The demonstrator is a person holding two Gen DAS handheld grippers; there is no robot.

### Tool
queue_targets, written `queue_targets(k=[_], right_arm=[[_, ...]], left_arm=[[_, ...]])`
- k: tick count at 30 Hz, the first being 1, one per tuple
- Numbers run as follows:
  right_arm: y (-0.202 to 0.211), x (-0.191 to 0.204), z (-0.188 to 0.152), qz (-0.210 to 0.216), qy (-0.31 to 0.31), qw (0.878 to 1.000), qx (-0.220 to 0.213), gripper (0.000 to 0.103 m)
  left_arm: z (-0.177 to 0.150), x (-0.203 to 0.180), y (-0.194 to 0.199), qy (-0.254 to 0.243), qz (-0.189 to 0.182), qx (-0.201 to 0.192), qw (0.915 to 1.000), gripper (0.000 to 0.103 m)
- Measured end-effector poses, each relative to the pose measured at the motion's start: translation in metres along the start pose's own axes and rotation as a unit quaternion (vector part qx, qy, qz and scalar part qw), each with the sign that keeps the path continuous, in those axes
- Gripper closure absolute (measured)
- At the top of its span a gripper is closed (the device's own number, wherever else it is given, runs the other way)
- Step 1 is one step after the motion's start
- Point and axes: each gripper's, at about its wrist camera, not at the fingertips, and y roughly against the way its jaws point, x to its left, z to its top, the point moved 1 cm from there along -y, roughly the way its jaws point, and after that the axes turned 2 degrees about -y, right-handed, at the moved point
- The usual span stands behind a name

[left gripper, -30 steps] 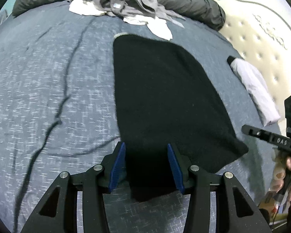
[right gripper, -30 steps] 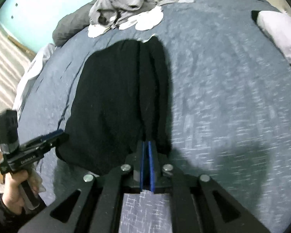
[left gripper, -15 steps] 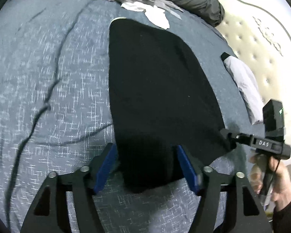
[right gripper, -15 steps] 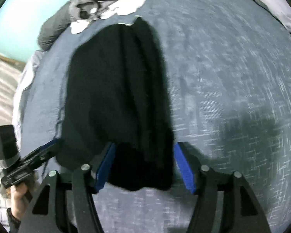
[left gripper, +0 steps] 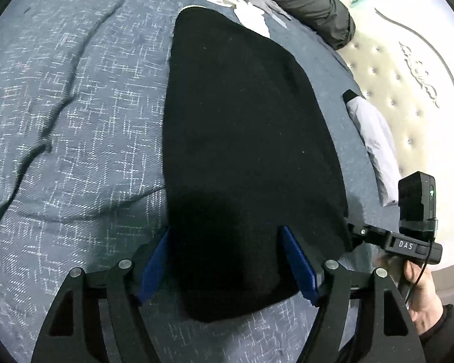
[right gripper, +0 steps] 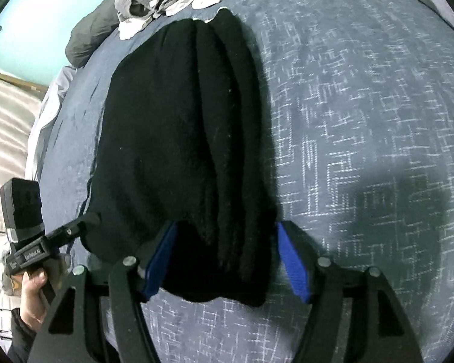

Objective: Fold clothes
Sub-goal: 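Grasp the folded sweatshirt end with both grippers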

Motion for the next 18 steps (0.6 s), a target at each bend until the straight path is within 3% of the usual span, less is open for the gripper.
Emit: queue_targets(k=[3,6,8,9,12,14,18], right_arm=[[-0.001,0.003,0.000,-0.002,0.015,1.000,0.000,0.034],[-0.003,0.009,0.001,-0.002,0.030,1.000,0.005,0.050],[-0.004,0.012,0.001,-0.003,0.038,0.999,0.005,0.067],[-0.004,0.015,0.002,-0.006,0.045,0.999,0.005,0.069],[-0.004,0.020,0.005,-0.009,0.054,0.998,0.005,0.070],[-0.008,0.018,0.007,-0.003,0.043,0.999,0.008,0.061],[-0.013,0.011,0.009,0.017,0.015,1.000,0.006,0.057]], left_arm=[[-0.001,-0.002,-0.001,-0.005,0.002,-0.006,1.0000,0.032],[-0.001,-0.006,0.001,-0.015,0.006,-0.007,0.9998,0.037],[0.000,-0.009,0.003,-0.023,0.009,-0.007,0.9997,0.040],[0.000,-0.011,0.004,-0.027,0.011,-0.007,0.9995,0.041],[0.003,-0.011,0.001,-0.030,0.013,0.001,0.9995,0.040],[0.005,-0.009,-0.002,-0.029,0.011,0.004,0.9995,0.039],[0.006,-0.009,-0.006,-0.037,0.011,0.002,0.9992,0.036]])
